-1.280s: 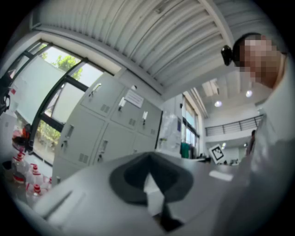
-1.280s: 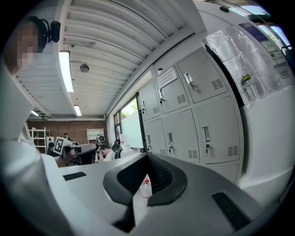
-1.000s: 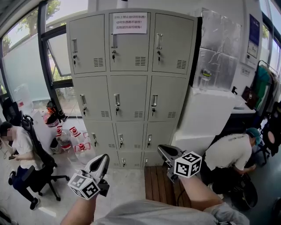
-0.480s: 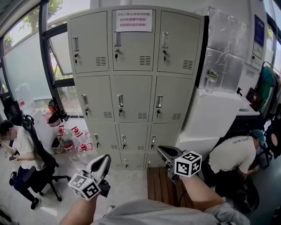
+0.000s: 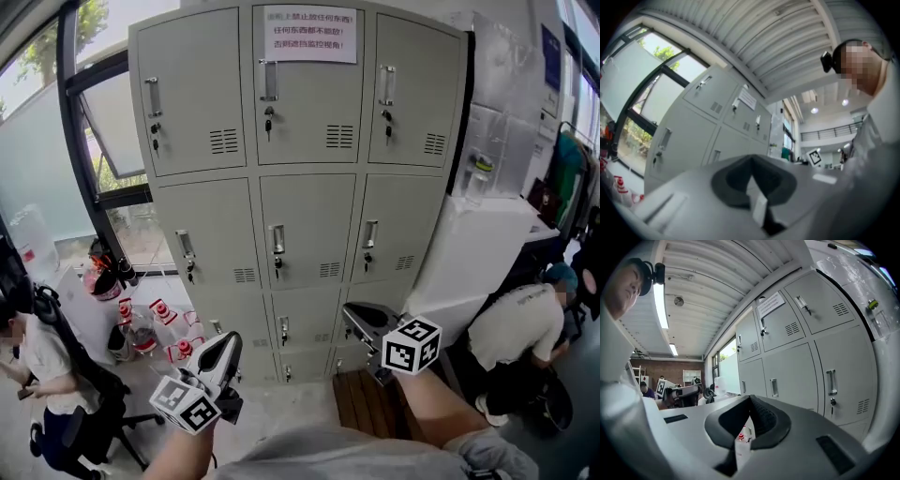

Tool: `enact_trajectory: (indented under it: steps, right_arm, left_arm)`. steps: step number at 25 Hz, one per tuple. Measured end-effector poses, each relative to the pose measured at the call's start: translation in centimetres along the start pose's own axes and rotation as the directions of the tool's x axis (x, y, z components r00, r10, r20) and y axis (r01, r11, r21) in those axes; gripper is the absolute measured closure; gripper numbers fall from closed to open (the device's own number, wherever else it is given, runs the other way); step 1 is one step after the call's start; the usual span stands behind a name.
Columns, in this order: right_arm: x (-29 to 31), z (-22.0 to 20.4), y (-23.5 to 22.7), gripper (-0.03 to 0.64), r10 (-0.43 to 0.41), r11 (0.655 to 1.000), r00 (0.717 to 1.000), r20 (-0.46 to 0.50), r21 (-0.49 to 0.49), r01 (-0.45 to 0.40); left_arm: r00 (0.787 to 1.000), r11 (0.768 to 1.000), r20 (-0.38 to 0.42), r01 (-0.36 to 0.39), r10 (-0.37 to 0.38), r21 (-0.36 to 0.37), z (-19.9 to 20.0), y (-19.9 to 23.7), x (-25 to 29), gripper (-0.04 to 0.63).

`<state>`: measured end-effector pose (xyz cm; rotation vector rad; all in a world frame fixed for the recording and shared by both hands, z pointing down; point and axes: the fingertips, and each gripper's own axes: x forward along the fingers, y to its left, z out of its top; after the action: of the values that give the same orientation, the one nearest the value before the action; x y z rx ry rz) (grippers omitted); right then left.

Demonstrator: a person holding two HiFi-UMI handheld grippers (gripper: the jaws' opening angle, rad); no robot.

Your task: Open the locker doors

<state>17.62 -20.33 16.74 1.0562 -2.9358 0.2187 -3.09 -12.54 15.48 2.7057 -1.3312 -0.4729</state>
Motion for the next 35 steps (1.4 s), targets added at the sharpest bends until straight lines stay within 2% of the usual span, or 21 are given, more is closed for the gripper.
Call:
enact_trajectory:
  steps: [5, 7, 10, 13, 18, 23, 26, 29, 32, 35]
  right_arm:
    - [8.4, 3.4, -1.1, 0.611, -0.059, 0.998, 0.997, 0.041, 0.005, 0.059]
    - [10.8, 5.0, -1.9, 0.611, -0.084, 0.996, 0.994, 0.066, 0.004, 0.084]
    - [13.2, 6.6, -3.4, 0.611, -0.110, 0.994, 0.991, 0.077, -0.007, 0.111]
    - [14.7, 9.1, -5.2, 0.611, -0.105, 0.994, 0.990, 0.093, -0.031, 0.108]
    - [16.8, 15.4, -6.8, 0.611, -0.054, 0.991, 0.990, 0.129, -0.117, 0.069]
    - [19.1, 24.0, -5.7, 0.611, 0.009, 0.967, 0.983, 0.185, -0.250, 0.039]
    - [20.6, 28.9, -4.4, 0.611, 0.031, 0.950, 0.976, 0.218, -0.309, 0.038]
    - [22.2, 33.1, -3.2, 0.609, 0.023, 0.926, 0.970, 0.240, -0.371, 0.070]
    - [24.1, 36.7, -2.7, 0.605, -0.007, 0.926, 0.966, 0.258, -0.363, 0.103]
    - [26.1, 39.2, -2.9, 0.527, -0.065, 0.921, 0.964, 0.256, -0.357, 0.156]
  left_arm:
    - [0.995, 0.995, -0.035, 0.095, -0.094, 0.010, 3.7, 8.8, 3.7, 0.591]
    - [0.991, 0.992, -0.040, 0.126, -0.125, 0.023, 5.0, 11.3, 5.6, 0.591]
    - [0.989, 0.989, -0.023, 0.148, -0.148, 0.005, 6.4, 13.6, 8.1, 0.591]
    - [0.987, 0.987, 0.010, 0.161, -0.161, 0.005, 7.7, 14.1, 10.7, 0.591]
    - [0.989, 0.991, 0.069, 0.131, -0.132, 0.019, 10.9, 13.6, 14.8, 0.591]
    - [0.988, 0.988, 0.096, 0.114, -0.124, 0.106, 15.9, 12.6, 17.9, 0.591]
    - [0.981, 0.984, 0.127, 0.129, -0.144, 0.126, 19.7, 12.2, 19.2, 0.591]
    - [0.977, 0.978, 0.139, 0.138, -0.160, 0.153, 22.8, 12.2, 20.1, 0.591]
    - [0.976, 0.974, 0.141, 0.141, -0.167, 0.174, 25.3, 12.7, 20.5, 0.591]
    - [0.975, 0.971, 0.140, 0.146, -0.174, 0.190, 27.3, 13.1, 20.4, 0.591]
